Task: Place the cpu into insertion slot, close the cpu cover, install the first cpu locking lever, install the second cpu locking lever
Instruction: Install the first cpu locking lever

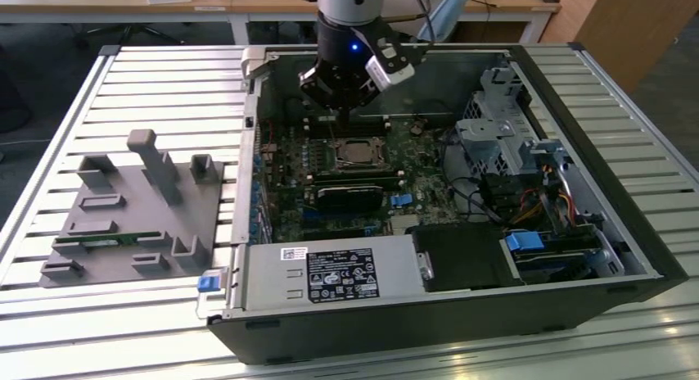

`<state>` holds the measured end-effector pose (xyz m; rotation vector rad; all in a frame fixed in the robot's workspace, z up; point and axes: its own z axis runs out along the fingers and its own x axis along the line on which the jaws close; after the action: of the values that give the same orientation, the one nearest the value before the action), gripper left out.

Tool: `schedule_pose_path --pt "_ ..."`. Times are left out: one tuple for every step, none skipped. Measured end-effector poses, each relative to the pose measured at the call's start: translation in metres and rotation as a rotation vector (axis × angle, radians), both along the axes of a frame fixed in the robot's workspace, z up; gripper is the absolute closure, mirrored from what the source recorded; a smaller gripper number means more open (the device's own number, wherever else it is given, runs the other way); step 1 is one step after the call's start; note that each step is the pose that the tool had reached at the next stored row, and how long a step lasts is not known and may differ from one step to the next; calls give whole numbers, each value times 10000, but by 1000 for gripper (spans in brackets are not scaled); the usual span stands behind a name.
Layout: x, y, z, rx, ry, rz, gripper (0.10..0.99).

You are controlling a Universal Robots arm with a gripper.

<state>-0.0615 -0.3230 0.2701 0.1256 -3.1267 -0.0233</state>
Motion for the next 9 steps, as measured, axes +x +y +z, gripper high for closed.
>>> schedule_pose_path --pt "-1 0 -1 1 0 -1 980" --pt "-2 0 -2 3 -2 -1 980" --pt "-5 0 -3 3 -2 -2 980" --pt "-9 0 -4 4 -3 -2 980" --pt "-15 0 -5 4 -3 0 980" --pt "-24 0 -6 5 -4 0 980" --pt "-34 0 -7 4 -3 0 980" --pt "-49 0 -8 3 -3 0 980" --pt "-63 0 -9 3 -3 -1 980"
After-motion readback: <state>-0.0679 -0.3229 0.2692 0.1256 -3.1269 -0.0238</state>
